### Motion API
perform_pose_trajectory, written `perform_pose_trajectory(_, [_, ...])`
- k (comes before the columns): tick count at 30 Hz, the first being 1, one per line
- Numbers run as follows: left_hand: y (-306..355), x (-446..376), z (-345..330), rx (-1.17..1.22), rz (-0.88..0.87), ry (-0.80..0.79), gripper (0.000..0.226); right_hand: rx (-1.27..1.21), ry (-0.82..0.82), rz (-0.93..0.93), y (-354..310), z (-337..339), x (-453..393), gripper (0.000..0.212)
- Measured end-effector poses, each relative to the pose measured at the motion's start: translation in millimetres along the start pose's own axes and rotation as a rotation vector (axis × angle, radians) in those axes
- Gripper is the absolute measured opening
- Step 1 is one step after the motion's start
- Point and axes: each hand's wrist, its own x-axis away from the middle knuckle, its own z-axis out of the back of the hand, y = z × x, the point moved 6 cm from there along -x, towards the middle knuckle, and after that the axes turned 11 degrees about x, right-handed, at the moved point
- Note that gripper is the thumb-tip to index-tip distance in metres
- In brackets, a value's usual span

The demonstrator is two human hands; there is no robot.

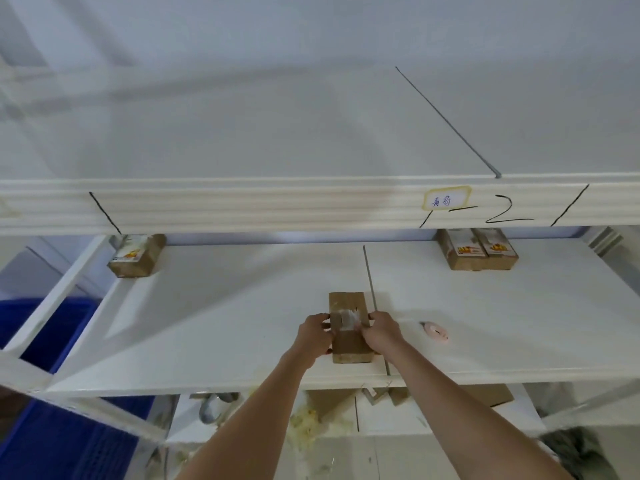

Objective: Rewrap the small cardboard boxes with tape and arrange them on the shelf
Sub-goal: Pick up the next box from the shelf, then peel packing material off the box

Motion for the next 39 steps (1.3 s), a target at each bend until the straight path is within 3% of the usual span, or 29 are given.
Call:
perform_pose_trajectory(8, [5,4,6,-0.196,-0.023,0.132,0.033,0.127,0.044,0.022,4,0,-6,0.041])
perform_pose_trajectory(11, [9,3,14,-0.158,-0.017,0.165,0.025,0.175,0.188,0.053,6,23,-4,0.041])
perform_pose_trajectory(14, [14,3,27,-0.127,-0.026,0.199,0.02,0.39,0.282,0.042,24,49,-9,0.038])
perform_pose_trajectory(18, [15,10,44,-0.175,-0.027,0.297,0.016,0.648,0.19,-0.057,66,61,-24,0.05])
perform_pose_trajectory(22, [10,24,69,-0.232,0.005,0.445,0.018,0.658,0.129,-0.121,94,60,-28,0.047])
perform_pose_trajectory(25, [-2,38,99,-0.267,0.074,0.601,0.014,0.623,0.166,-0.109,100,59,-27,0.039])
perform_pose_trajectory(28, [-23,51,130,-0.215,0.142,0.739,0.026,0.567,0.185,-0.114,96,60,-27,0.035])
perform_pose_trajectory(31, [-43,67,150,-0.188,0.232,0.784,0.031,0.399,0.189,-0.144,90,59,-30,0.03])
perform_pose_trajectory(35, [-65,73,160,-0.097,0.39,0.665,0.025,0.008,0.402,-0.179,69,65,-23,0.028])
perform_pose_trajectory(39, [-89,73,158,0.052,0.55,0.381,0.014,-0.305,0.565,0.031,19,65,1,0.023])
